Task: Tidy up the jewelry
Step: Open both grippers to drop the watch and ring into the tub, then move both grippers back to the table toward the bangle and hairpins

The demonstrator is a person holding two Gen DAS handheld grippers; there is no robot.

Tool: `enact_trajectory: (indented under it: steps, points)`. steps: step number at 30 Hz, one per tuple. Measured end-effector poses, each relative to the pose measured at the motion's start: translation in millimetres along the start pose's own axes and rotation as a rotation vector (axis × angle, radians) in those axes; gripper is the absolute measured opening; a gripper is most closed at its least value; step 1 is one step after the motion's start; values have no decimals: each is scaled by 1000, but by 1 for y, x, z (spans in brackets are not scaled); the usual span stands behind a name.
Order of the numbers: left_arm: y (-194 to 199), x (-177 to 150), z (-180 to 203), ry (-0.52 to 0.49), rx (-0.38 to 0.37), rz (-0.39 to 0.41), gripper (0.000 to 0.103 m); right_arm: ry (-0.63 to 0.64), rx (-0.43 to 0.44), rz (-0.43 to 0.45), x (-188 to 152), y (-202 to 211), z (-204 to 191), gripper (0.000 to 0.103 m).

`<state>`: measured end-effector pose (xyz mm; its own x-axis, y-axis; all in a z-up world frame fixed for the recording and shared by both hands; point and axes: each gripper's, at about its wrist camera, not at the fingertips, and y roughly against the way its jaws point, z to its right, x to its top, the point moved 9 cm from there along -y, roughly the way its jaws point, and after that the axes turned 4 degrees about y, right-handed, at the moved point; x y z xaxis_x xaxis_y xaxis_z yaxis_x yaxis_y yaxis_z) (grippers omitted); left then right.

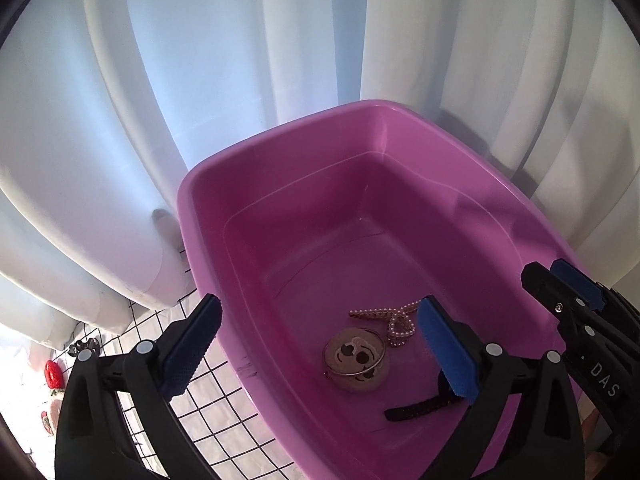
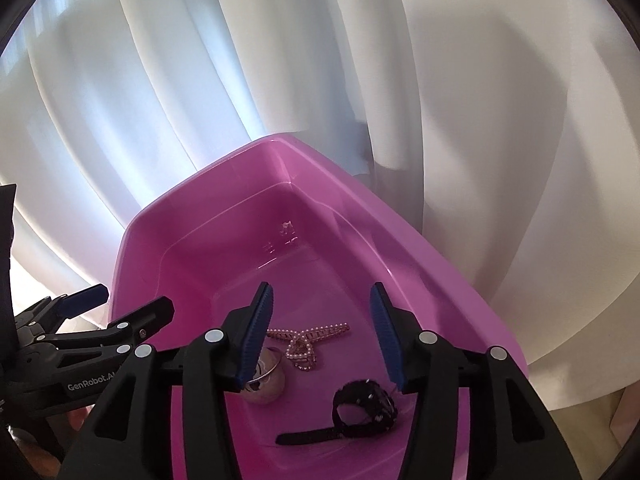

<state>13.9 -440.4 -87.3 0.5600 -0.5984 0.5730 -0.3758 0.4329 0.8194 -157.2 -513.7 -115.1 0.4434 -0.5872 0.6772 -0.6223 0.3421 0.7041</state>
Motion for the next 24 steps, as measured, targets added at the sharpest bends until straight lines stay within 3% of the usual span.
enact_trajectory:
  steps: [4,13,24]
  points:
    - [10,-2,-10,23,14,22,97,-6,30,16,0,10,-6,54]
    - [44,-20,-39,59,61,91,97,31,100,31,-3,22,-35,55]
    - [87,-58,-106,169,103,132,97,117,177,45,-6,41,-100,60]
